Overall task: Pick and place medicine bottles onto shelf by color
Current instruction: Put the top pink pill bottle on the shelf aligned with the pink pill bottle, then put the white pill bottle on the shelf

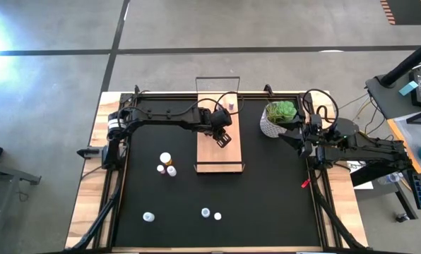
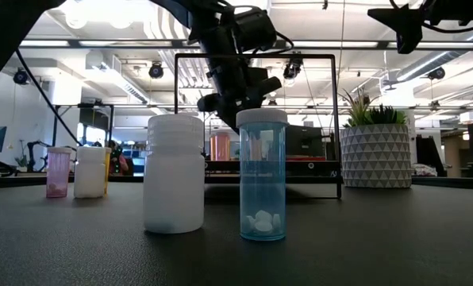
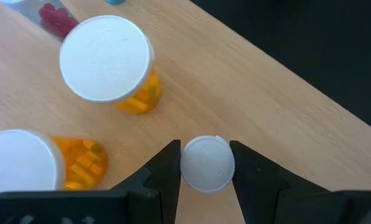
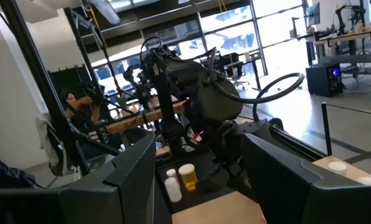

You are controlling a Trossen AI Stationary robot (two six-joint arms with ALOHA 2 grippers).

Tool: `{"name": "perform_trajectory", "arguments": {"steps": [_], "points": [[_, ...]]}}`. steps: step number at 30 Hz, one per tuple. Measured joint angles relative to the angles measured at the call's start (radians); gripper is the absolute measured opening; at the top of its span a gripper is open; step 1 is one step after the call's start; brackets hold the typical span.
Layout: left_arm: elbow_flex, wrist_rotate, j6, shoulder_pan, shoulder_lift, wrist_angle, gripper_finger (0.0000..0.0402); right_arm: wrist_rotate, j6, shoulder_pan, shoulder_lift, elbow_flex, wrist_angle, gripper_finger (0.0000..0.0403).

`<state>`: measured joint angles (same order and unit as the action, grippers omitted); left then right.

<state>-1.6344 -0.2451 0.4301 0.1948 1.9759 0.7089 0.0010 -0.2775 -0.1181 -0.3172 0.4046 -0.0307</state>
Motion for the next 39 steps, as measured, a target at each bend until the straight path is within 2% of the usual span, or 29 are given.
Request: {"name": "perform_trajectory", "arguments": {"steps": [21, 32, 39], "points": [[0.004, -0.003, 0.0, 0.001, 0.0, -0.023, 0.0111, 0.0, 0.0, 0.0, 0.0, 0.0, 0.0, 0.0226], [-0.003, 0.005, 0.001, 0.001, -0.007, -0.048, 0.0204, 0.0, 0.0, 0.0, 0.0, 0.0, 0.0, 0.0226], [-0.008, 0.005, 0.0, -0.001, -0.109, -0.044, 0.0223, 0.0, 0.0, 0.0, 0.0, 0.0, 0.0, 0.0226]]}}
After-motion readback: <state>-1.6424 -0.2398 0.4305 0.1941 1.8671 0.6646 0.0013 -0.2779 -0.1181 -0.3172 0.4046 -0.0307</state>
